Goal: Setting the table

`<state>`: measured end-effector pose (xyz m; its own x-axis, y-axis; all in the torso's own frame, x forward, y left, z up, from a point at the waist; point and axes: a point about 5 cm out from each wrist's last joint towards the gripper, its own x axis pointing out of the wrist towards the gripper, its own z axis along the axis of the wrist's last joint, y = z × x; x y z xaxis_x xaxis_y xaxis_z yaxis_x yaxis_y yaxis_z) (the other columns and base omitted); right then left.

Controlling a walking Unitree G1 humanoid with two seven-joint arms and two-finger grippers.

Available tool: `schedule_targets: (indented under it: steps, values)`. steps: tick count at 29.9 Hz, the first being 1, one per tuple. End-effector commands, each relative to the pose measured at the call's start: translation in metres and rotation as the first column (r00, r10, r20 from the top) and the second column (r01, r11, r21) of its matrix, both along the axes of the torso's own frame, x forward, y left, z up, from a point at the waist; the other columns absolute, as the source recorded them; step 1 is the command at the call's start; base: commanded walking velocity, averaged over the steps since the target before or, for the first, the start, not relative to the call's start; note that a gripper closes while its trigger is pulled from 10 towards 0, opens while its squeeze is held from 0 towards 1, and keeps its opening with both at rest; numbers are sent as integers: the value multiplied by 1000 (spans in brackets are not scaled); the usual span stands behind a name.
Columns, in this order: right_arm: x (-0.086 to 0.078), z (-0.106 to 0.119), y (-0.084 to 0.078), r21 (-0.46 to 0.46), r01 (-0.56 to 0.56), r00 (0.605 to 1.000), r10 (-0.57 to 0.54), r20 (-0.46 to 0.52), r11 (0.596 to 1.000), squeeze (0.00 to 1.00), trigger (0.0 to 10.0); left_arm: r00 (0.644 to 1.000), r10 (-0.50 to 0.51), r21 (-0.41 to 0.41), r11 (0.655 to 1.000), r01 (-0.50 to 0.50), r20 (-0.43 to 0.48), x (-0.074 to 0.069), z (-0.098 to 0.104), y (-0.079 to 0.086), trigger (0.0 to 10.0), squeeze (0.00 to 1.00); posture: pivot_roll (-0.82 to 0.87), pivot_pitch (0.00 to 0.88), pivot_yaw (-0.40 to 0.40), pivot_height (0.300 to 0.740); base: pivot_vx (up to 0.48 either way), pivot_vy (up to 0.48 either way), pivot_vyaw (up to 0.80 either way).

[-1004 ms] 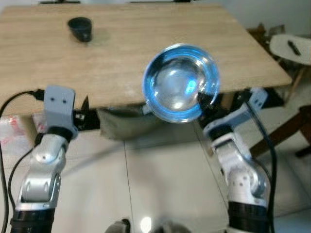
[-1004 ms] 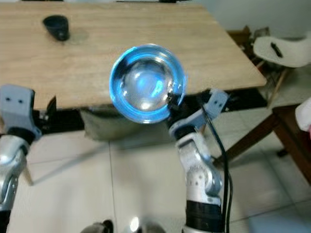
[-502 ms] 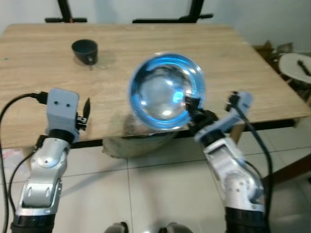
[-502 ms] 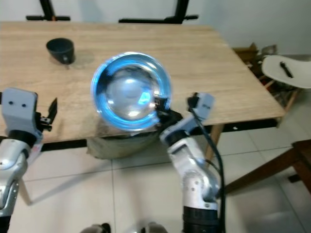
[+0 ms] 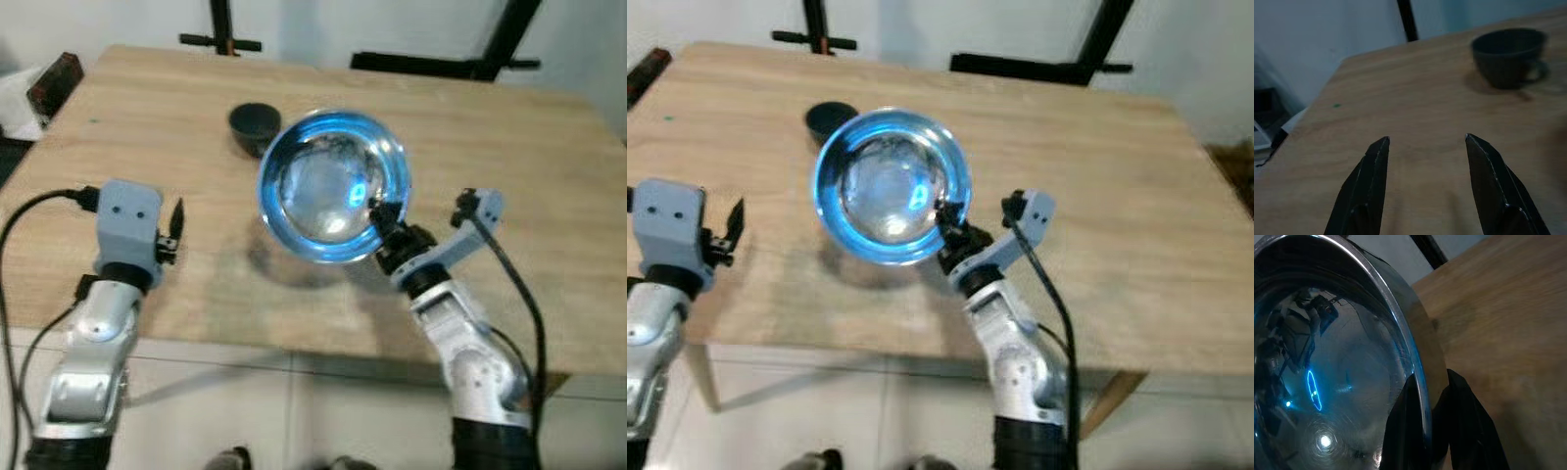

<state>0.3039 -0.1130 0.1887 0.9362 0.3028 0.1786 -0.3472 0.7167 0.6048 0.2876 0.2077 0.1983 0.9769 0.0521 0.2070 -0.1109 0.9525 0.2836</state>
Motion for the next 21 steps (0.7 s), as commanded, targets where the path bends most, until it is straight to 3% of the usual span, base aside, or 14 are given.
schedule_targets:
  steps: [1, 5, 7, 10, 11, 13, 16, 19, 21]
  values:
    - [0, -2, -12, 6, 51, 999, -51, -5, 999, 0, 10000, 1000, -18, -6, 1000, 18, -14, 0, -4, -5, 10000, 482, -69, 96, 21, 740, 416, 0, 0]
    - [1, -4, -16, -1, 89, 996, -89, -24, 996, 0, 10000, 999, -38, 1, 999, 38, -18, -1, -4, -7, 10000, 451, -69, 96, 21, 740, 89, 0, 0]
    - [4, -6, -24, -39, 147, 988, -149, -48, 988, 0, 10000, 993, -117, 17, 993, 118, -16, -4, 0, -12, 10000, 439, -70, 99, 19, 740, 0, 0, 0]
    - [4, -7, -26, -53, 163, 985, -166, -54, 985, 0, 10000, 989, -149, 27, 988, 150, -14, -6, 2, -14, 10000, 443, -70, 99, 19, 740, 0, 0, 0]
    - [6, -10, -37, -182, 168, 979, -186, -83, 969, 0, 10000, 961, -274, 31, 961, 276, -41, -12, 9, -18, 10000, 455, -67, 100, 18, 740, 0, 0, 0]
    - [3, -10, -44, -270, 118, 986, -145, -84, 956, 0, 10000, 929, -364, 35, 930, 367, -70, -18, 15, -19, 10000, 455, -67, 100, 18, 740, 0, 0, 0]
    - [-5, -9, -48, -319, 29, 993, -64, -100, 947, 0, 10000, 915, -396, 54, 915, 401, -85, -20, 19, -17, 10000, 447, -69, 102, 16, 740, 0, 0, 0]
    - [-8, -12, -55, -387, -2, 988, -59, -145, 922, 0, 10000, 910, -406, 55, 910, 411, -83, -20, 22, -16, 10000, 447, -69, 102, 16, 740, 0, 0, 0]
    - [-8, -11, -58, -382, -14, 988, -47, -150, 924, 0, 10000, 904, -419, 52, 904, 424, -84, -20, 24, -16, 10000, 447, -77, 106, 12, 740, 0, 0, 0]
